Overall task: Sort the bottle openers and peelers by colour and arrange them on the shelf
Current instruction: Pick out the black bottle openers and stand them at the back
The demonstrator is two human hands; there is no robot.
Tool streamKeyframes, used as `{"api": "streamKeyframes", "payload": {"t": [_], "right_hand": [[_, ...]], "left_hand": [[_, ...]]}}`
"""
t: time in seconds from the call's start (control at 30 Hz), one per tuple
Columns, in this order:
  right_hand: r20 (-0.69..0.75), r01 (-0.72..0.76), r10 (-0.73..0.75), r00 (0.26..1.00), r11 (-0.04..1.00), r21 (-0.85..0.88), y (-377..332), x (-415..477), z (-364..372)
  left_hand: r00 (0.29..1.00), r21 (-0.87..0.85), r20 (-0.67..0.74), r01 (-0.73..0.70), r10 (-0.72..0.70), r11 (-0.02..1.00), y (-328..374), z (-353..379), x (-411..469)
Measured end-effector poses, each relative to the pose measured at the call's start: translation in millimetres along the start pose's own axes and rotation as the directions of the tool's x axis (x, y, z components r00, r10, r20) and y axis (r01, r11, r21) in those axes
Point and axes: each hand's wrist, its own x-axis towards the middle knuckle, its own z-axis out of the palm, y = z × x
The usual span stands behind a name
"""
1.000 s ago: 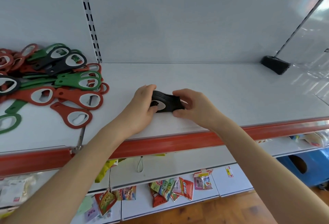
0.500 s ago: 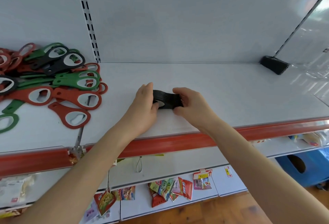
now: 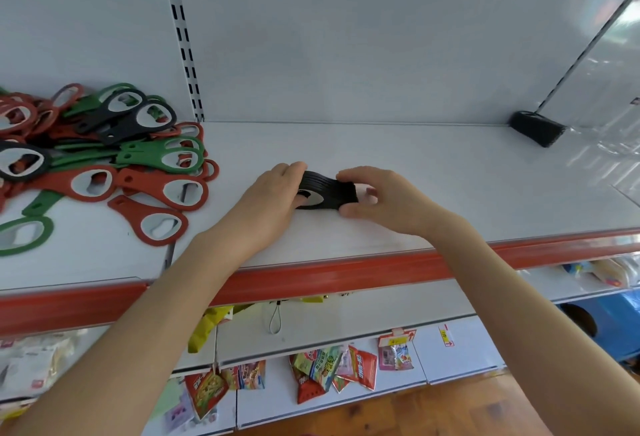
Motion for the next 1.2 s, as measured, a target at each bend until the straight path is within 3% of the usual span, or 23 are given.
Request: {"api": "streamKeyframes", "payload": {"t": [0.2,0.3,0.37,0.5,0.63,0.77,0.87,0.93,1.2], "right_hand": [[-0.008,0.035,-0.034,0.999,0.998,0.059,-17.3,-4.5,-1.8],[0.008,-0.005,0.003,1.0,0.961,0.277,-26.9,-11.5,-11.1],[0.016,-0.049,0.046,0.999,0.911,0.409,-29.1,-15.9,-15.0],[0.049,-0.138,0.138,0.989,0.779,0.611,-27.7,-25.9,-13.8],[0.032,-0.189,0.224,0.974,0.731,0.655,-22.4,-40.9,-16.9],[-0.112,-0.15,0.231,0.966,0.863,0.483,-22.9,-56.9,-30.8],[-0.289,-0.087,0.113,0.951,0.991,0.1,-21.8,-63.6,-39.5],[-0.301,-0.102,0.061,0.952,0.987,-0.123,-13.7,-64.3,-43.0],[-0.365,-0.208,0.119,0.923,0.954,-0.216,57.4,-68.3,-96.7]], "left_hand": [[0.999,-0.154,0.044,-0.009,0.016,0.988,-8.7,-16.2,2.2],[0.999,-0.314,0.03,-0.01,0.02,0.949,-13.4,-31.0,2.5],[1.0,-0.5,0.01,0.0,0.006,0.866,-10.5,-38.5,1.3],[0.989,-0.78,0.008,0.1,-0.15,0.618,4.2,-36.5,4.0],[0.986,-0.806,0.009,0.107,-0.169,0.582,22.1,-26.5,10.1],[0.989,-0.81,0.052,0.124,-0.142,0.573,33.6,-19.4,23.3],[0.99,-0.811,0.068,0.127,-0.123,0.571,47.4,-10.3,38.4],[0.992,-0.81,0.068,0.115,-0.103,0.576,60.9,-2.5,50.4],[0.993,-0.813,0.089,0.116,-0.074,0.571,132.5,39.5,109.9]]}}
